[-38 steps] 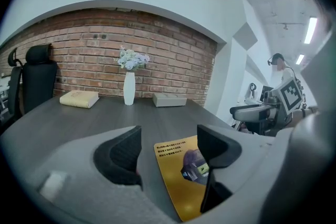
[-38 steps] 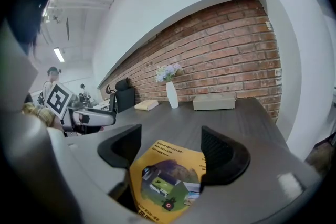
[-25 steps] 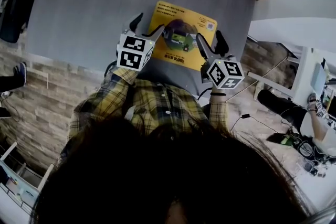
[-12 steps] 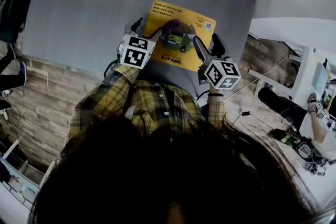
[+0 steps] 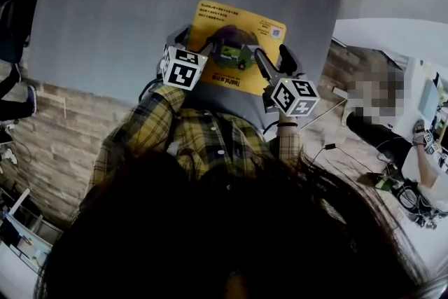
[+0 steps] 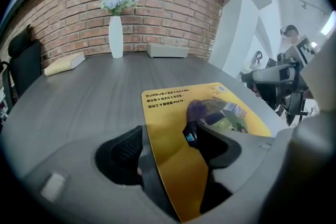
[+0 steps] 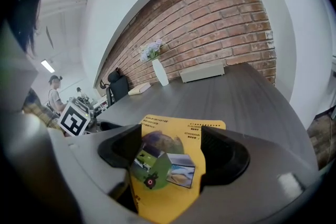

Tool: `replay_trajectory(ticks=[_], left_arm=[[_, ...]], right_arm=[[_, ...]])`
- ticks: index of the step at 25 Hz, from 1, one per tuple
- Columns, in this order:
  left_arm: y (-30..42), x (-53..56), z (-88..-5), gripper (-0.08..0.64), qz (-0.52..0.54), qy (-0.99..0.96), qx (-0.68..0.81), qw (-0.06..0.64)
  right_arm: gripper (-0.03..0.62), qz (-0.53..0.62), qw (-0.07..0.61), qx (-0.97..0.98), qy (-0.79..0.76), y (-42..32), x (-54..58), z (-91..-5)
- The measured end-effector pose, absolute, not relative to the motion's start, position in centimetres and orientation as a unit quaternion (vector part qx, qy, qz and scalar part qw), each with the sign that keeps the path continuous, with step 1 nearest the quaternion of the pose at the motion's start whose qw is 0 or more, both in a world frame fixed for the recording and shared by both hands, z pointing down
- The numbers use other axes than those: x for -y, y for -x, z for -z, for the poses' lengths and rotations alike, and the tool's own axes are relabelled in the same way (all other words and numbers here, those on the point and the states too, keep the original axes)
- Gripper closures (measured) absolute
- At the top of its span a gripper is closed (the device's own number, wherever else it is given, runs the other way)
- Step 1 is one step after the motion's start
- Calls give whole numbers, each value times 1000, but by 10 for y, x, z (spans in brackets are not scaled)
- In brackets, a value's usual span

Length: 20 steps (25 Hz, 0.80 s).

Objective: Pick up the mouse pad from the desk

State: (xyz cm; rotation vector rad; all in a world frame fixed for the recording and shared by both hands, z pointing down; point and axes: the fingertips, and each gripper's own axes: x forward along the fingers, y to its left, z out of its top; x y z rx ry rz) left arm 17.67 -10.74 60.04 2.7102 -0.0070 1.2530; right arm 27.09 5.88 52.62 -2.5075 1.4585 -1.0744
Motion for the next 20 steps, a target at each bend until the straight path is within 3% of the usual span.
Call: replay_trajectory(ticks=[10, 20], left_arm=[[-178, 108, -615, 236, -441, -895, 10, 68], [-177, 108, -615, 229, -447, -892, 15, 63]], right_arm=[[259, 372, 31, -459, 806, -274, -65, -544], [259, 409, 82, -434, 798, -284, -85, -556]])
